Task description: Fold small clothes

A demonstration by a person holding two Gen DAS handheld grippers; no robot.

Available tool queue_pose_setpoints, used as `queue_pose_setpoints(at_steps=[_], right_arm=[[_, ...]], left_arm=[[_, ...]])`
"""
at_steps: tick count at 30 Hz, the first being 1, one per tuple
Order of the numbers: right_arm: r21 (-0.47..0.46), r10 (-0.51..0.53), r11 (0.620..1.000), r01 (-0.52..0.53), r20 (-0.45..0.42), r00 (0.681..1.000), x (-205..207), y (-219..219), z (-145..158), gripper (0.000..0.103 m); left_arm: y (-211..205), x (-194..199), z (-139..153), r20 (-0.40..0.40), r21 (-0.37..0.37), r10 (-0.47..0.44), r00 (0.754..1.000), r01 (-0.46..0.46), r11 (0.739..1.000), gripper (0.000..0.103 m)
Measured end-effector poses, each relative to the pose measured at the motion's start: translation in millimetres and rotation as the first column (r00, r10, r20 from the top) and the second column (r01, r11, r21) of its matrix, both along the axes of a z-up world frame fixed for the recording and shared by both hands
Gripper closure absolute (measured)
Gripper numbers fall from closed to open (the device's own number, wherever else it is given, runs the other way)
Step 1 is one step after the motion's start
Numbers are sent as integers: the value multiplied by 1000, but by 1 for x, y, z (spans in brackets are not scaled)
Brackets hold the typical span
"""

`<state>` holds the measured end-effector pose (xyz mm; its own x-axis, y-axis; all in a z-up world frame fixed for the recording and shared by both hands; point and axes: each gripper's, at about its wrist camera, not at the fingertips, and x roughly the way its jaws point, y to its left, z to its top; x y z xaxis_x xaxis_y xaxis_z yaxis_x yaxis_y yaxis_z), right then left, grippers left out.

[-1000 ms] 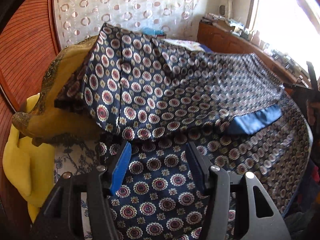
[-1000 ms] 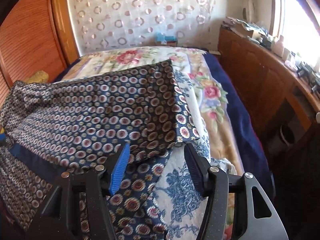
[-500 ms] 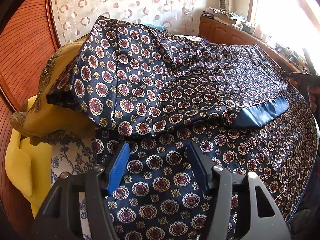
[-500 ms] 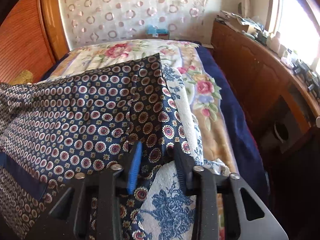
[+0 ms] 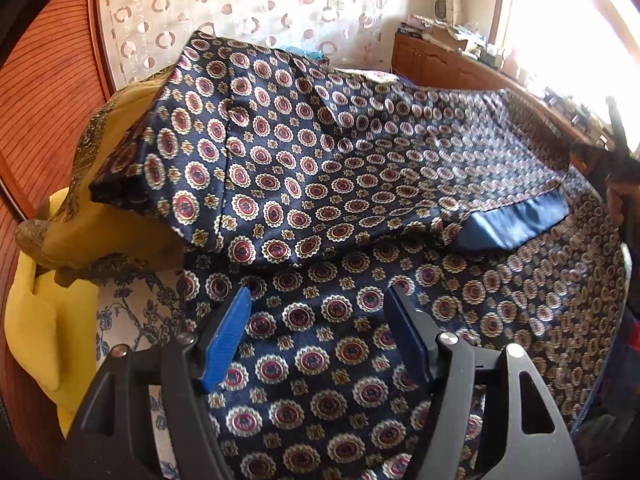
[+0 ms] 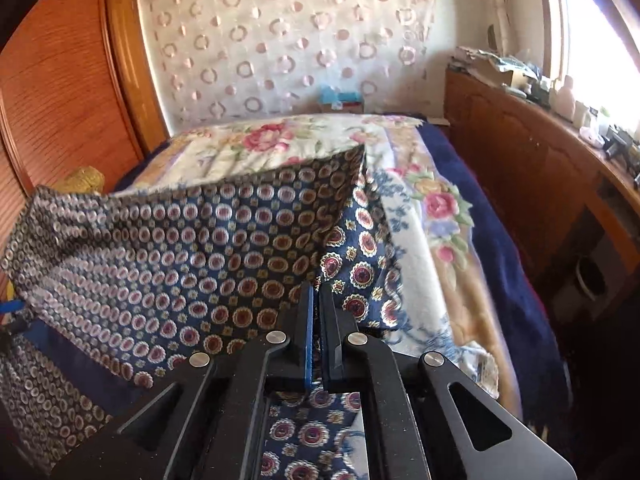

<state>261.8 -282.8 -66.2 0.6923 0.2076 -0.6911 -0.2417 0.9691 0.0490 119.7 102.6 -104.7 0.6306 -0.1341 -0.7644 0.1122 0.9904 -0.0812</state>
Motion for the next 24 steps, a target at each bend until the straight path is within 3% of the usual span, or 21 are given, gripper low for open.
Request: queue_pose_setpoints(at_steps=[4,10,13,15,21,22,23,24], right_arm=[[-32,0,999,-1,-25,1000,2,10,-17,103],[-40,-18,999,16,-51,999,6,9,-22,103],[-50,-19,999,17,-53,998,6,10,-22,103],[-60,-22,998,18,-56,998,6,11,-23,103],[-82,-30,996,26,-59,998,8,15,-25,103],[-83,-32,996,27,-60,998,8,15,-25,103],[-83,-33,996,28,-60,998,8,15,-25,103],[-83,-34,996,29,-60,998,8,14,-25,103]], left_arm=[[7,-11,18,49,-21,31,998,-30,999,34],[25,-23,55,183,-29,96,978,-92,995,34],[34,-12,62,188,-26,117,975,-114,993,45],[38,-1,63,198,15,129,972,-134,991,52],[51,28,48,171,66,193,966,-206,976,56],[53,33,44,152,70,194,969,-206,976,63],[53,34,41,142,70,189,972,-201,977,87],[53,38,37,124,71,183,975,-193,979,102]])
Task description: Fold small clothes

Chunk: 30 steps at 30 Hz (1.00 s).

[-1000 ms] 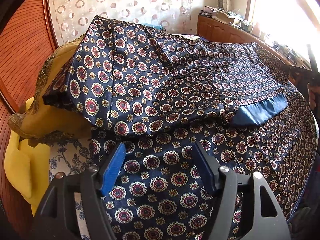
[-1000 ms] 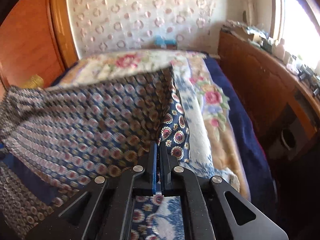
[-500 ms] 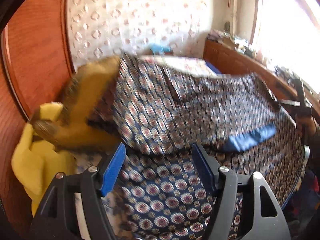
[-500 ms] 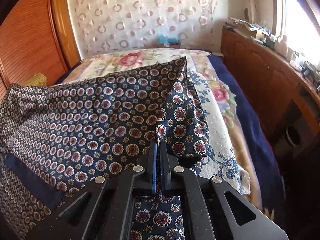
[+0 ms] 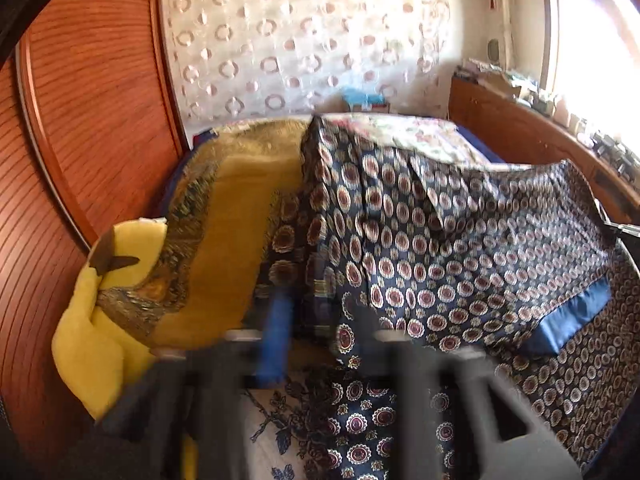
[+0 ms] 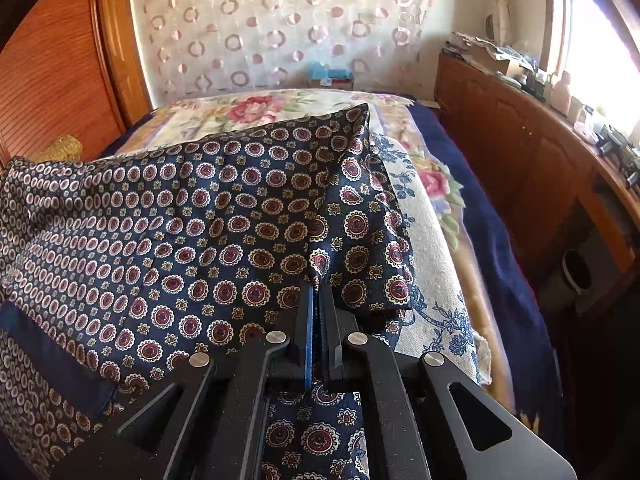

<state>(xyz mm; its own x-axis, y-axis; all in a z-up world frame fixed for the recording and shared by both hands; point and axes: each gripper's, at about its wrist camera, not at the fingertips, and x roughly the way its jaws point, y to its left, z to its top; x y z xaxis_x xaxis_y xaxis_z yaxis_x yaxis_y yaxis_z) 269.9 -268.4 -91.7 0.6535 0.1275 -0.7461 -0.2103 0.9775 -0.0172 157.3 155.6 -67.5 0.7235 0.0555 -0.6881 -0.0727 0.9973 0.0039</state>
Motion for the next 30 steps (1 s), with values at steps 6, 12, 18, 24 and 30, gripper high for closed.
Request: queue_pose_setpoints(at_steps=[6,12,18,24,30], right_arm=[[32,24,999,-25,34,999,-10,-5,8,103],[88,37,995,-46,104,994,-27,-20,47,103],[133,55,988,-79,180,982,-46,-36,96,103],[114,92,987,-114,183,979,-69,-36,99,103],[100,107,987,-124,159,982,-85,-43,85,103]], left_arm=[[-13,-24,23,74,-50,-64,995,68,996,103],[-24,-48,64,153,-133,-124,980,145,980,103],[-33,-69,73,178,-165,-151,972,181,970,103],[-27,-89,61,172,-196,-136,976,169,966,103],[-9,-109,24,92,-246,-89,992,109,963,103]])
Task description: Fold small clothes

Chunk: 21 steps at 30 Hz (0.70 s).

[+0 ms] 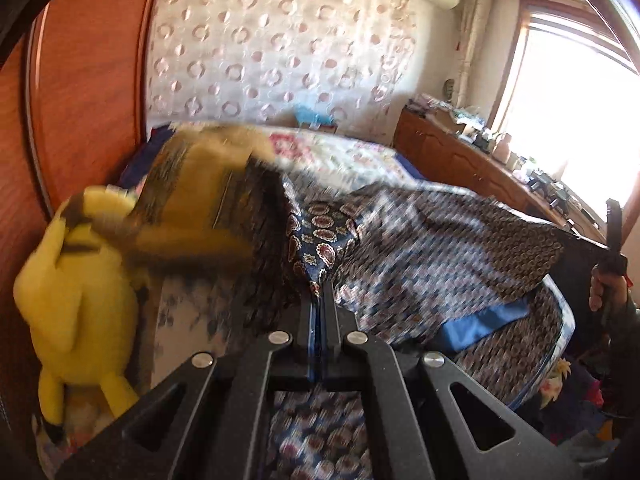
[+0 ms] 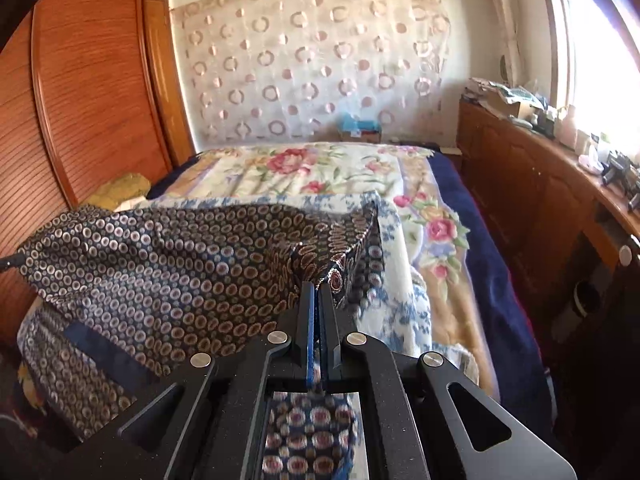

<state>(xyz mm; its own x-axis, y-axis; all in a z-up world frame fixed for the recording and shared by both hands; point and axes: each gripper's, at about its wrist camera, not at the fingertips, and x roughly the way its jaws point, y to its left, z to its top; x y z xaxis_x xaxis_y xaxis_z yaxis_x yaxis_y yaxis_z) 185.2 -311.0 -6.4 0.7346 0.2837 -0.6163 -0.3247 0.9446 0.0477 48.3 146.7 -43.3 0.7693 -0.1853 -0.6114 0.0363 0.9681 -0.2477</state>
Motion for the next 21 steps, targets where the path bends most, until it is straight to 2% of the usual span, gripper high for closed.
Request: queue_pose_setpoints(at_steps=[6,10,16,19,21], right_arm=[[13,-25,1000,26,-39,999,-11,-22,-12,103],[36,-24,999,26,-67,997,-19,-34,-17,103],[-5,10,1000,-10,-134,991,-17,-12,-44,102],[-28,-14,1000,10,-135,991,-28,-10,-52,93],[-36,-34,999,30,-126,991,-40,-13,-54,70]], left_arm=[[11,-28,-28,-61,-51,35,998,-38,998,103],[6,-31,-38,-86,-36,29,996,-32,999,103],[0,-31,-43,-86,-40,16,996,-19,999,103],[-4,-29,-41,-85,-37,8,996,-11,999,103],[-6,-30,-40,-81,-32,8,997,-11,999,103]])
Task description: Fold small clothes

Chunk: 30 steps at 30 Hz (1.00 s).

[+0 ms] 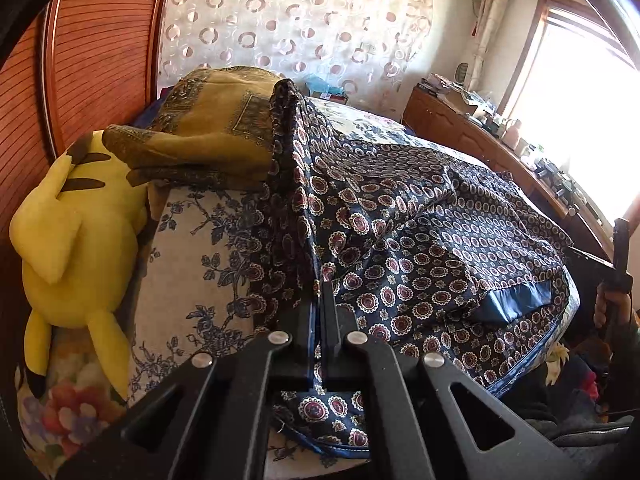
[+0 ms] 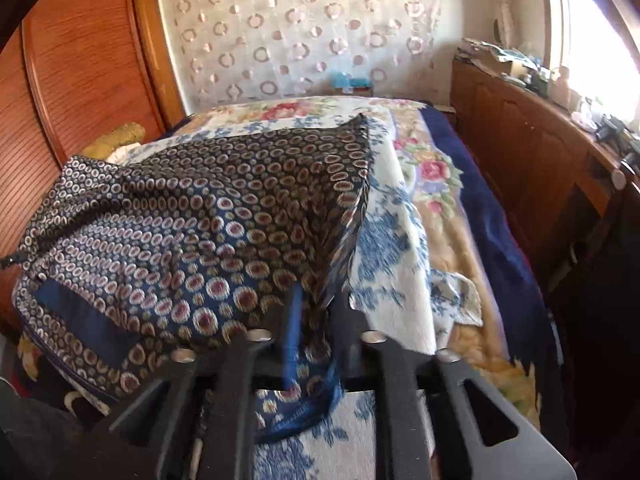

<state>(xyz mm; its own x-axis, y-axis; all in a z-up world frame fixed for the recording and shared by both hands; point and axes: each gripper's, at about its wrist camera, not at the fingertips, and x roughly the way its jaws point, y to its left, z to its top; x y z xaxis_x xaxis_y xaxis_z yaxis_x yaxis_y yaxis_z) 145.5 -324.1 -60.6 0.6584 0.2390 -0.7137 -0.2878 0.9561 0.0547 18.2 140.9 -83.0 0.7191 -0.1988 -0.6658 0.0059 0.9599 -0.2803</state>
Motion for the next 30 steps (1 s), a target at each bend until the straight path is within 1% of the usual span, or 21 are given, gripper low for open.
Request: queue_pose_setpoints(at_steps=[2,6,10,11,13,14,15,17,19,22,24,28,30], right_arm=[[-9,-24,1000,24,7,1000,-10,-5,-3,57],[-18,-20,1000,20,-14,1000,-25,-12,-13,57],[-22,-43,999,42,-53,998,-19,-12,-29,58],[-30,-52,998,50,-48,998,-17,-10,-32,60],[-56,-51,997,49,-35,998,-16,-5,-32,68],[-65,-48,997,46,-32,998,-17,-3,-32,86],[-68,-38,997,36,-35,999,-17,-2,-32,98],[-74,-5,997,2,-36,999,-23,1,-32,100],[-87,-3,996,1,-26,1000,-31,-1,-30,101],[-86,-51,995,50,-13,999,-44,-14,-25,102],[-65,-89,994,88,-8,996,-52,-28,-21,102],[-48,-101,994,99,-24,995,-57,-36,-21,101],[-65,-100,993,99,-27,995,-54,-34,-21,98]], left_arm=[[0,-1,0,2,-2,-1,1000,1,1000,103],[-1,-1,-2,1,-5,0,1000,0,1000,103],[-2,1,-4,-4,-8,-2,1000,2,1000,103],[-3,1,-3,-4,-8,-3,1000,3,1000,103],[-4,0,-3,-2,-8,-6,1000,6,1000,103],[-5,0,-3,-1,-7,-9,1000,9,1000,103],[-6,0,-3,-1,-6,-12,1000,12,1000,103],[-7,1,-4,-3,-6,-12,1000,12,1000,103],[-9,1,-5,-4,-6,-13,1000,12,1000,103],[-9,0,-6,-2,-7,-14,1000,14,1000,103],[-8,0,-5,-2,-7,-13,1000,13,1000,103],[-7,0,-4,-3,-7,-9,1000,8,1000,103],[-8,0,-4,-4,-6,-8,1000,8,1000,103]])
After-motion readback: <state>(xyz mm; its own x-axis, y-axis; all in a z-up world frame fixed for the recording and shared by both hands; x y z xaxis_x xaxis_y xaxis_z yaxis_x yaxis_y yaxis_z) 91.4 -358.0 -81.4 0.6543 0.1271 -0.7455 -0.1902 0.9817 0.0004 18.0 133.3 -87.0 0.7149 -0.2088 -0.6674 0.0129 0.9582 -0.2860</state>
